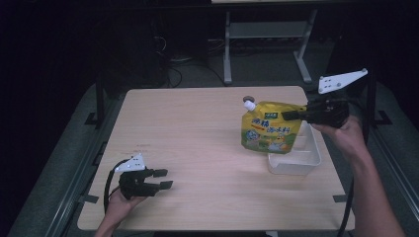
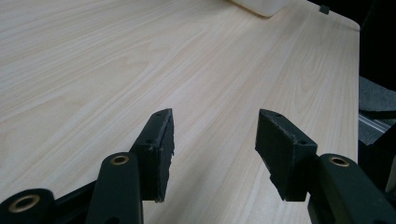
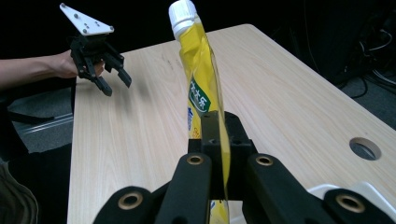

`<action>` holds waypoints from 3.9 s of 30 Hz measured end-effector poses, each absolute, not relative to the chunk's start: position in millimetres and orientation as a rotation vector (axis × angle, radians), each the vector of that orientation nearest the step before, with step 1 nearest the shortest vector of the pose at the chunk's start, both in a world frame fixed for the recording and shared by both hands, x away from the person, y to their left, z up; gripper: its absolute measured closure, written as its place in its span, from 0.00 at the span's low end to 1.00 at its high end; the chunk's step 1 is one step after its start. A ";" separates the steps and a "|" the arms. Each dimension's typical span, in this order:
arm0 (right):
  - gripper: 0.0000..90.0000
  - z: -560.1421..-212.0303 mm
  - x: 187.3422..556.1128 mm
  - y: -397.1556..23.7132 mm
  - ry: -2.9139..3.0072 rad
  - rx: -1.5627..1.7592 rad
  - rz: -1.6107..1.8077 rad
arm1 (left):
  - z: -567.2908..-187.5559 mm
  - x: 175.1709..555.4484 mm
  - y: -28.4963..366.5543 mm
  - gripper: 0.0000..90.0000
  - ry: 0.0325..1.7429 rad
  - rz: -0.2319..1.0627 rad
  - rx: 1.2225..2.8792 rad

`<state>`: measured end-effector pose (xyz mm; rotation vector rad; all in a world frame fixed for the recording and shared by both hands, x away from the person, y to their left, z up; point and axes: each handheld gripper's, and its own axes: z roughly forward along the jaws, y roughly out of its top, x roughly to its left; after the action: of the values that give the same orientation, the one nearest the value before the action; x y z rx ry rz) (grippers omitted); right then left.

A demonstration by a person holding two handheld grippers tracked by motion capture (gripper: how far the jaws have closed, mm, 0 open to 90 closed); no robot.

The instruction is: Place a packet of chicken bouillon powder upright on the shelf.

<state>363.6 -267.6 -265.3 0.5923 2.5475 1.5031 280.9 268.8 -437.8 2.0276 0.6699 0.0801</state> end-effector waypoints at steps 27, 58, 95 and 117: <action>1.00 -280.8 349.6 -328.7 2.535 0.717 1.450 | -442.0 281.9 270.7 0.49 0.689 0.074 2.028; 0.99 -309.0 355.2 -346.8 2.562 0.811 1.423 | -440.6 282.0 274.4 0.48 0.698 0.079 2.004; 0.65 -306.1 352.2 -350.8 2.399 0.925 1.527 | -438.8 281.6 272.8 0.41 0.702 0.089 2.005; 0.58 -275.1 340.0 -332.4 2.372 0.858 1.525 | -436.5 280.4 272.1 0.35 0.720 0.117 2.010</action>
<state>340.0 -332.4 -275.1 0.8577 2.3717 1.5249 280.4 272.1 -436.5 2.0096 0.7199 0.1168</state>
